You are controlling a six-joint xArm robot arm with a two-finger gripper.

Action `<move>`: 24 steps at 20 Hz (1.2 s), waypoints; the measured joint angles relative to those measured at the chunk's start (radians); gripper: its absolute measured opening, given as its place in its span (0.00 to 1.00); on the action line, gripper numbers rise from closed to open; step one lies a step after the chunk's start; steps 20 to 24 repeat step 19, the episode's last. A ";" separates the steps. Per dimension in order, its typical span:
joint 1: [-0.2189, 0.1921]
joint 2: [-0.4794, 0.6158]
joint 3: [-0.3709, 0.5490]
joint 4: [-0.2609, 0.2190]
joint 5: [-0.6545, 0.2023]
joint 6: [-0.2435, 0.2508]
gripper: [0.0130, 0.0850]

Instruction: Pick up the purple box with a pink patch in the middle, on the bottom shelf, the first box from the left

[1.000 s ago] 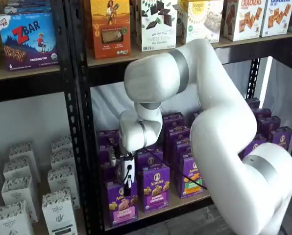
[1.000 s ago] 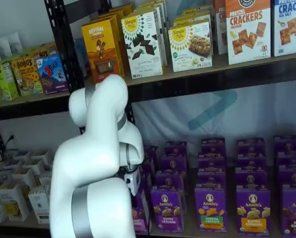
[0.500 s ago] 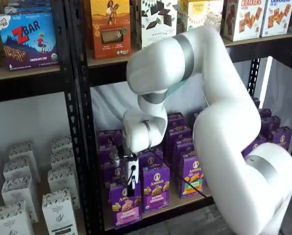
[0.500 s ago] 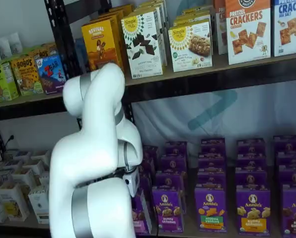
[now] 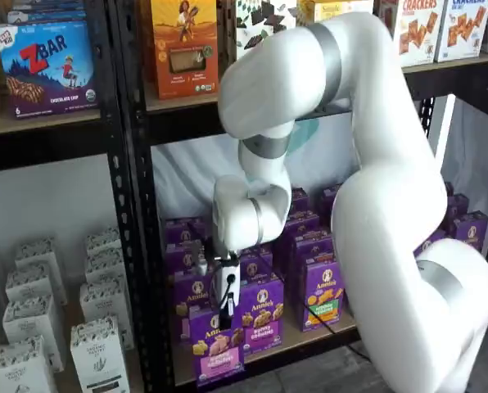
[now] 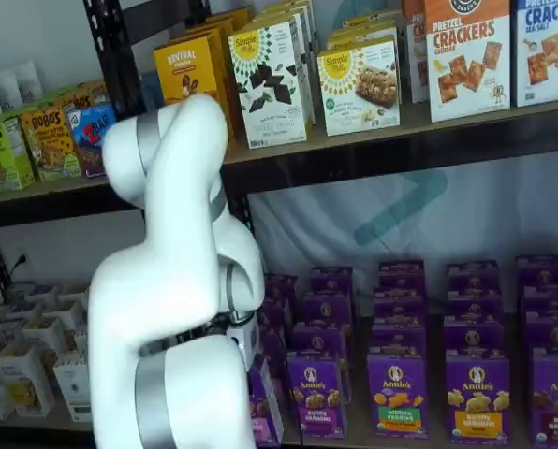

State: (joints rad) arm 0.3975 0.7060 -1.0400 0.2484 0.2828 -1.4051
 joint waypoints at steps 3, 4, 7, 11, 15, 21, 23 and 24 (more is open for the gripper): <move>0.004 -0.058 0.064 0.011 -0.012 -0.007 0.33; 0.003 -0.080 0.086 0.012 -0.012 -0.009 0.33; -0.002 -0.133 0.118 0.016 0.038 -0.015 0.33; -0.004 -0.205 0.157 0.008 0.092 -0.005 0.33; -0.005 -0.272 0.204 -0.022 0.107 0.023 0.33; -0.009 -0.319 0.241 -0.061 0.120 0.056 0.33; -0.009 -0.319 0.241 -0.061 0.120 0.056 0.33; -0.009 -0.319 0.241 -0.061 0.120 0.056 0.33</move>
